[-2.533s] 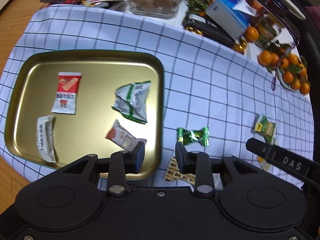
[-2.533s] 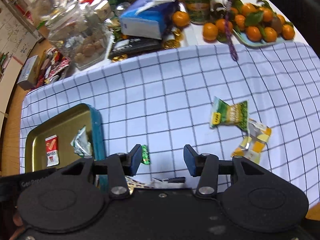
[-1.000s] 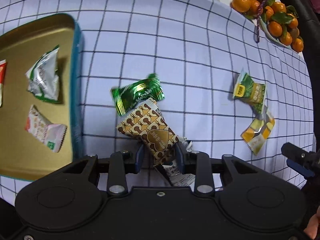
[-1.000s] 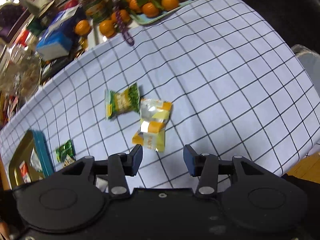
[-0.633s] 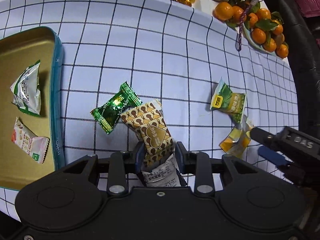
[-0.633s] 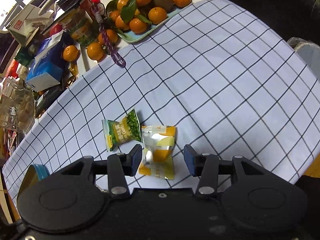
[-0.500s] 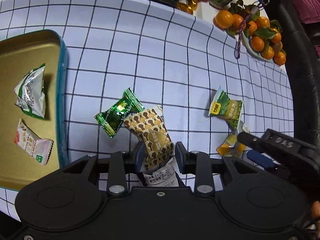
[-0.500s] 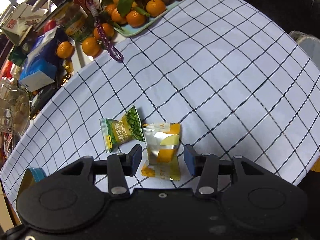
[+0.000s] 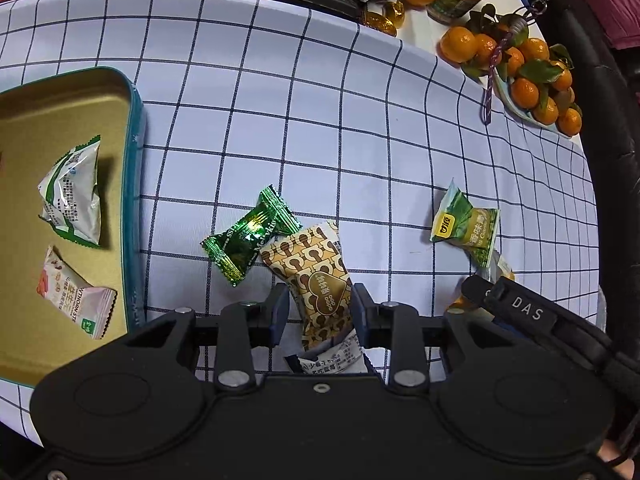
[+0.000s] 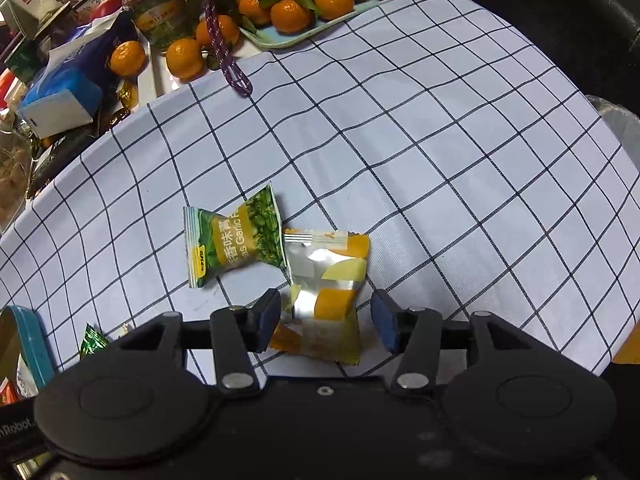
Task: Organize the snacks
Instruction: 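Close the left tool on the brown heart-print packet while the right tool grasps the yellow-silver packet, then lift both held packets off the cloth with both tools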
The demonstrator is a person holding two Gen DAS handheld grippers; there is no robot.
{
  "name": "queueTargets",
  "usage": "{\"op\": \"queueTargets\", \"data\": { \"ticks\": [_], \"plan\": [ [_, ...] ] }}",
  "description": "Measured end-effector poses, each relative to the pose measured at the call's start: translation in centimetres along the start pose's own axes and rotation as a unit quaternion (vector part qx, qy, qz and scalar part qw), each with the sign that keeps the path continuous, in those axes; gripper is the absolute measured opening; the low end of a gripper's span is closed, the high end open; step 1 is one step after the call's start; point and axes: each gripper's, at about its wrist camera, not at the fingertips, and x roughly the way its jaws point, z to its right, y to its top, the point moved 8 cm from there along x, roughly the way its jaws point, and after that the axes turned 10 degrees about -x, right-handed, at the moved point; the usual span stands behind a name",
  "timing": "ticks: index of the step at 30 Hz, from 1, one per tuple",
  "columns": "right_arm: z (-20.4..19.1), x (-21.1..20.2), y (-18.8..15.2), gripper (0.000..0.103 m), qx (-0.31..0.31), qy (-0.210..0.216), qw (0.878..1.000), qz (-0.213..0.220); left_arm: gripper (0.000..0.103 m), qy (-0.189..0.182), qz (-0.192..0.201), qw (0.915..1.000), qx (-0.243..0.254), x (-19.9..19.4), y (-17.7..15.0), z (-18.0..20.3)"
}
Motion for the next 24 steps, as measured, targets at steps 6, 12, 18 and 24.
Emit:
{"op": "queueTargets", "data": {
  "ticks": [6, 12, 18, 24],
  "plan": [
    [-0.16, -0.11, -0.16, 0.057, -0.019, 0.003, 1.0, 0.007, 0.041, 0.019, 0.004, 0.9997, 0.015, 0.68, -0.11, 0.38],
    [-0.26, -0.21, -0.31, 0.057, -0.034, 0.006, 0.999, 0.012, 0.041, 0.033, 0.01, 0.9989, 0.03, 0.84, -0.16, 0.74],
    [0.01, -0.49, -0.52, 0.047, -0.038, -0.001, 0.999, 0.02, 0.042, 0.039, 0.013, 0.9984, 0.04, 0.83, -0.26, 0.86],
    [0.42, -0.4, -0.11, 0.038, -0.033, -0.009, 0.999, 0.025, 0.041, 0.03, 0.005, 0.999, 0.034, 0.96, -0.07, 0.92]
  ]
}}
